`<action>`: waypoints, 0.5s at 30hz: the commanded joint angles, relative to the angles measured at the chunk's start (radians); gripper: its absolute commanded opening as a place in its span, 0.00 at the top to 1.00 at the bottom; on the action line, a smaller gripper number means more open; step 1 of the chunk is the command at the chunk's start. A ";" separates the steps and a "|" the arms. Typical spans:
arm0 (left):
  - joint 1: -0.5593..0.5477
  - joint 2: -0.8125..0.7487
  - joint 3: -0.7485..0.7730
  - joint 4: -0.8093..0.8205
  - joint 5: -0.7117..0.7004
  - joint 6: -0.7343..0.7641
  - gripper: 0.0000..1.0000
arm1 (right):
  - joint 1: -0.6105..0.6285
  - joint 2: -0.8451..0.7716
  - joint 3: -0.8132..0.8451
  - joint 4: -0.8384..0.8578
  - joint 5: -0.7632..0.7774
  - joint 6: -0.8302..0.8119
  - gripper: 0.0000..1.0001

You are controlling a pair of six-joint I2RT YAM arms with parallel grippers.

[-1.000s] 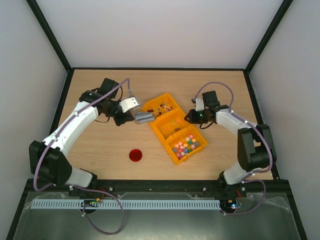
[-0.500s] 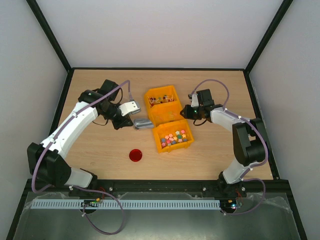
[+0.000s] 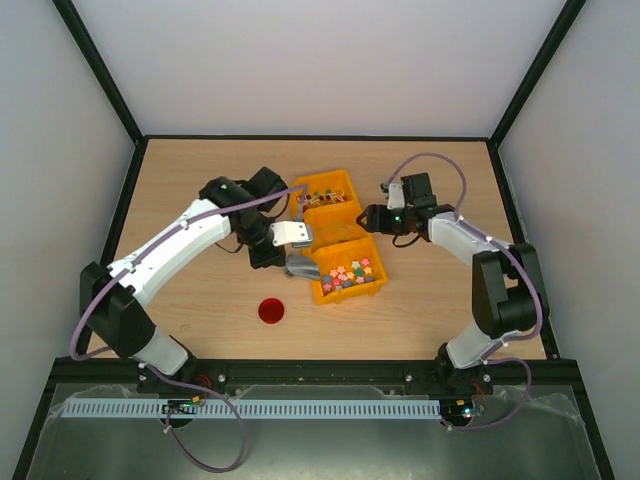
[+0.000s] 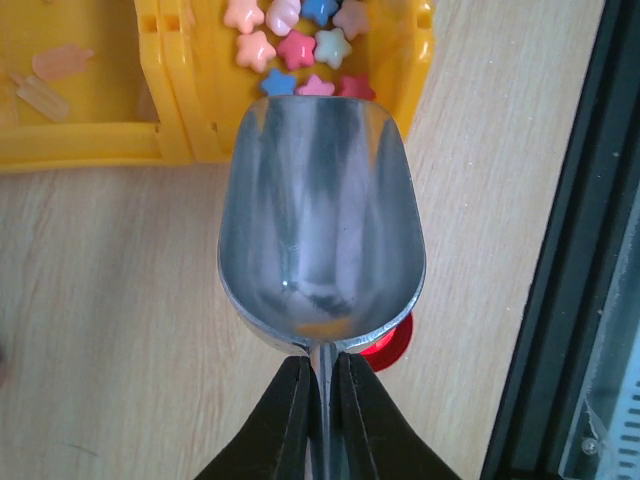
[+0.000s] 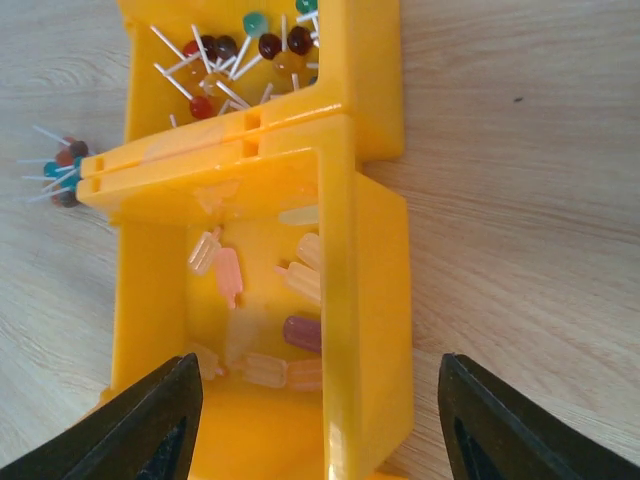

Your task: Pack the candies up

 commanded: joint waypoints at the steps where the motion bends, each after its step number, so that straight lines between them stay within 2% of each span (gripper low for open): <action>1: -0.074 0.058 0.089 -0.069 -0.124 -0.037 0.98 | -0.044 -0.071 0.018 -0.139 -0.063 -0.064 0.33; 6: -0.149 0.132 0.186 -0.111 -0.218 -0.070 0.98 | -0.070 -0.137 -0.011 -0.242 -0.120 -0.085 0.36; 15: -0.252 0.267 0.278 -0.123 -0.364 -0.136 0.98 | -0.072 -0.240 -0.133 -0.271 -0.169 -0.056 0.47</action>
